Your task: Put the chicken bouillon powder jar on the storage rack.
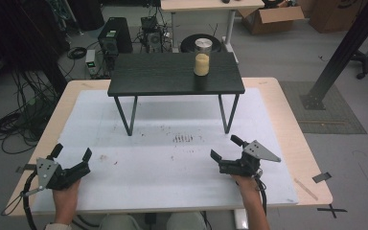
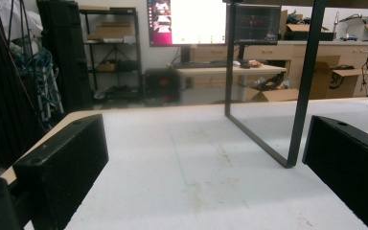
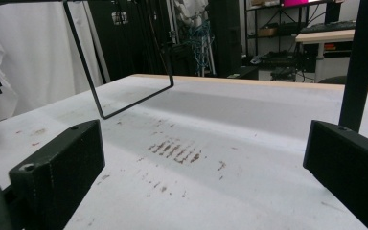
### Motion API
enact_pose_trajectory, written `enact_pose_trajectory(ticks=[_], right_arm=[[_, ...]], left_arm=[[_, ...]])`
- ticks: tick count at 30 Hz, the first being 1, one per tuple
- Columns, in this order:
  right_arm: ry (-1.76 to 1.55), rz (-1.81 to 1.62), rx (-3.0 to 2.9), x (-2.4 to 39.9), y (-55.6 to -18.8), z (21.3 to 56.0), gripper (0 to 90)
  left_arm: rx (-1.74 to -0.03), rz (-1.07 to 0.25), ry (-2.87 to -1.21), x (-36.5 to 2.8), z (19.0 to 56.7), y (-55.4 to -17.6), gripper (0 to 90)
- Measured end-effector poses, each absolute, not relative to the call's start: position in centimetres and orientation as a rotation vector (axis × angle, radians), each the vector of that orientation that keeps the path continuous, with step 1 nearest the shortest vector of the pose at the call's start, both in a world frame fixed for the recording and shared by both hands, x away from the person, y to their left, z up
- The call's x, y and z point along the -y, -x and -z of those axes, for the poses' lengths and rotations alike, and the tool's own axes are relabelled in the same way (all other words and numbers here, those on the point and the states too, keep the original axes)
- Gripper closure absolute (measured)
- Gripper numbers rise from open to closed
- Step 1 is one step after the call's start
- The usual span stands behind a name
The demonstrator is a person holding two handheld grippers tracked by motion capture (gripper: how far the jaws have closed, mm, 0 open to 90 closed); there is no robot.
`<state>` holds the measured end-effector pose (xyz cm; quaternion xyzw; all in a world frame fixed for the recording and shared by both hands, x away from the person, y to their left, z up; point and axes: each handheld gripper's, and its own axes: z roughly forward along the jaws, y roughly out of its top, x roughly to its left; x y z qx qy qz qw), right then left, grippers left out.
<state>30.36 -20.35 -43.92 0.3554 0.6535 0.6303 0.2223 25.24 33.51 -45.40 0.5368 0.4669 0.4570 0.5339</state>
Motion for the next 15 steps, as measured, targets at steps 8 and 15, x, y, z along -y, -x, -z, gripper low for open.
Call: enact_pose_trajectory(ticks=[8,15], right_arm=[[-0.983,-1.734,-1.803,20.5,-30.15,44.74,0.5],[-0.967,-1.717,-1.795,20.37,-29.93,45.01,0.6]], left_arm=[[-1.113,-1.09,-1.279,-33.5,45.4,-25.24,2.2],[-1.113,-1.09,-1.275,-33.5,45.41,-25.22,2.2]])
